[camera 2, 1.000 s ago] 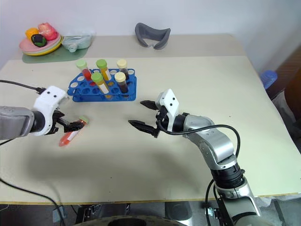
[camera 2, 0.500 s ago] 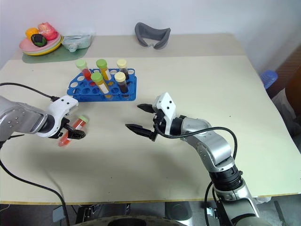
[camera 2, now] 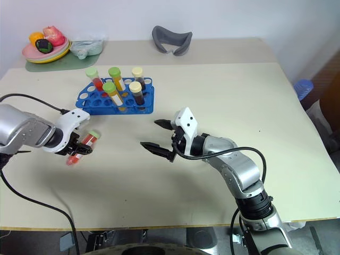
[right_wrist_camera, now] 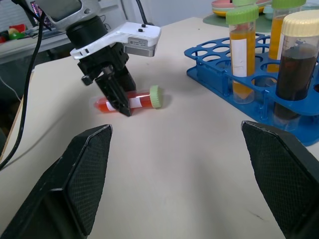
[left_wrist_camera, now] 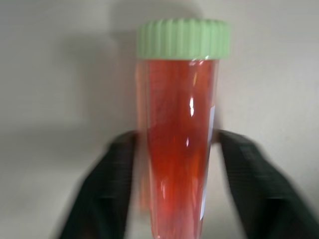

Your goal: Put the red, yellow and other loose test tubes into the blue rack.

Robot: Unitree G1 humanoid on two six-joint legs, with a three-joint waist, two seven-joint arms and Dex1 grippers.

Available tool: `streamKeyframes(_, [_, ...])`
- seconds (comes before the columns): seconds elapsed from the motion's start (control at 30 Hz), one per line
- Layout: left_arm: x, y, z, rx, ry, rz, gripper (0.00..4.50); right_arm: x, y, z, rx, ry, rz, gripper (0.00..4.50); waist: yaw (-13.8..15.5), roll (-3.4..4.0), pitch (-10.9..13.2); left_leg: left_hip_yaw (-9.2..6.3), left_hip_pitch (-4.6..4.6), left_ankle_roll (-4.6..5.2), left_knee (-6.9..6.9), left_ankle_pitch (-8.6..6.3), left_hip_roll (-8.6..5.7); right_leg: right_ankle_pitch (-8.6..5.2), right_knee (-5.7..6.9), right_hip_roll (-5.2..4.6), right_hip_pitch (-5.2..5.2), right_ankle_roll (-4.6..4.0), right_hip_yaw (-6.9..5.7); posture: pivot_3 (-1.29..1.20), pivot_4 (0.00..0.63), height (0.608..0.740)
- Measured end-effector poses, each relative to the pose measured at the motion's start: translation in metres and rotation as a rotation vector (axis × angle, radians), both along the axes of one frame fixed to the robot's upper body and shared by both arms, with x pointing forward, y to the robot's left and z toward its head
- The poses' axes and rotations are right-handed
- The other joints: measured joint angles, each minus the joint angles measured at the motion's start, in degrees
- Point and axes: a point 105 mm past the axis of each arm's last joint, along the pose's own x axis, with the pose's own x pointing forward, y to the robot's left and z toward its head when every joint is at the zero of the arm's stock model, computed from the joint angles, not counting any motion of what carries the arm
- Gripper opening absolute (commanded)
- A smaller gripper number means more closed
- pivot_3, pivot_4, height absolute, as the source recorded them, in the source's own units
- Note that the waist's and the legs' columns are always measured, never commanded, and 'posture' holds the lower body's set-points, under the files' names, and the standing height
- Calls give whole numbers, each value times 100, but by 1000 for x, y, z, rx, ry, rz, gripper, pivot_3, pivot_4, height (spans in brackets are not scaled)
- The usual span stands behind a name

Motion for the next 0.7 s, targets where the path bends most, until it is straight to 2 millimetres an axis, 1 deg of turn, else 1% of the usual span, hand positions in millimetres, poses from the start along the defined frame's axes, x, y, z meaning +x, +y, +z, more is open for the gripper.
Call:
streamKeyframes(0.03, [0, 0, 0, 0, -1, 0, 750, 0, 0, 0, 0, 0, 0, 4243, -1, 0, 0, 0, 0, 0, 0, 0, 0, 0, 0, 0, 0, 0, 0, 0, 150, 740])
streamKeyframes(0.17, [1, 3, 1, -14, -6, 14, 750, 0, 0, 0, 1, -1, 0, 4243, -6, 0, 0, 0, 0, 0, 0, 0, 1, 0, 1, 1, -1, 0, 0, 0, 150, 740])
streamKeyframes(0.23, [3, 11, 4, -25, -28, 63, 750, 0, 0, 0, 0, -1, 0, 4243, -11, -2, 1, -1, -2, 0, 1, 0, 2, 0, 2, 4, -4, 0, 0, 0, 150, 740])
streamKeyframes(0.27, [9, 17, 12, -49, -78, 103, 750, 0, 0, 0, -1, -1, -1, 4243, -4, -4, 3, -1, -7, 0, 3, 0, 2, 0, 3, 3, -9, -1, -1, 0, 150, 740])
streamKeyframes(0.33, [22, 22, 37, -116, -238, 137, 750, 0, -1, 0, -1, -1, -2, 4243, 12, -14, 6, -2, -19, 0, 7, 0, 2, 0, 2, 0, -17, 0, -3, 0, 150, 740])
streamKeyframes(0.4, [37, 27, 74, -171, -505, 144, 750, -1, -1, 0, -3, -1, -5, 4243, 24, -16, 6, 0, -20, -1, 6, 0, 0, 0, -2, -7, -17, 0, -4, 0, 150, 740])
streamKeyframes(0.47, [41, 32, 109, -211, -784, 131, 750, -1, -3, 0, -2, -3, -8, 4243, 21, -15, 6, 4, -19, -5, 4, 2, 1, 0, -4, -10, -16, 0, -3, 0, 150, 740])
streamKeyframes(0.5, [41, 33, 121, -217, -900, 122, 750, -1, -5, 0, -1, -1, -14, 4243, 18, -15, 6, 4, -18, -7, 4, 3, 1, 0, -3, -10, -16, 0, -2, 0, 150, 740])
streamKeyframes(0.53, [40, 34, 129, -223, -973, 118, 750, 0, -6, 0, 0, 0, -19, 4243, 20, -15, 6, 4, -18, -6, 4, 3, 1, 0, -2, -9, -16, 0, -3, 0, 150, 740])
streamKeyframes(0.57, [39, 31, 138, -267, -1086, 116, 750, 1, -7, 1, 5, -1, -27, 4243, 33, -14, 5, 4, -17, -4, 6, 2, 0, 0, 1, -10, -15, 0, -2, 0, 150, 740])
streamKeyframes(0.63, [40, 25, 149, -331, -1252, 119, 750, 4, -7, 3, 14, 0, -37, 4243, 56, -16, 3, 4, -14, -4, 14, 2, 0, 1, 1, -11, -8, 1, -3, 0, 150, 740])
streamKeyframes(0.67, [42, 21, 152, -360, -1349, 134, 750, 8, -5, 5, 23, -2, -42, 4243, 67, -17, 2, 5, -14, -4, 17, 2, -1, 2, 0, -11, -7, 1, -2, 0, 150, 740])
streamKeyframes(0.7, [44, 16, 150, -363, -1402, 143, 750, 10, -2, 9, 35, -7, -44, 4243, 68, -19, 2, 5, -14, -3, 18, 2, -1, 2, 1, -11, -6, 1, -2, 0, 150, 740])
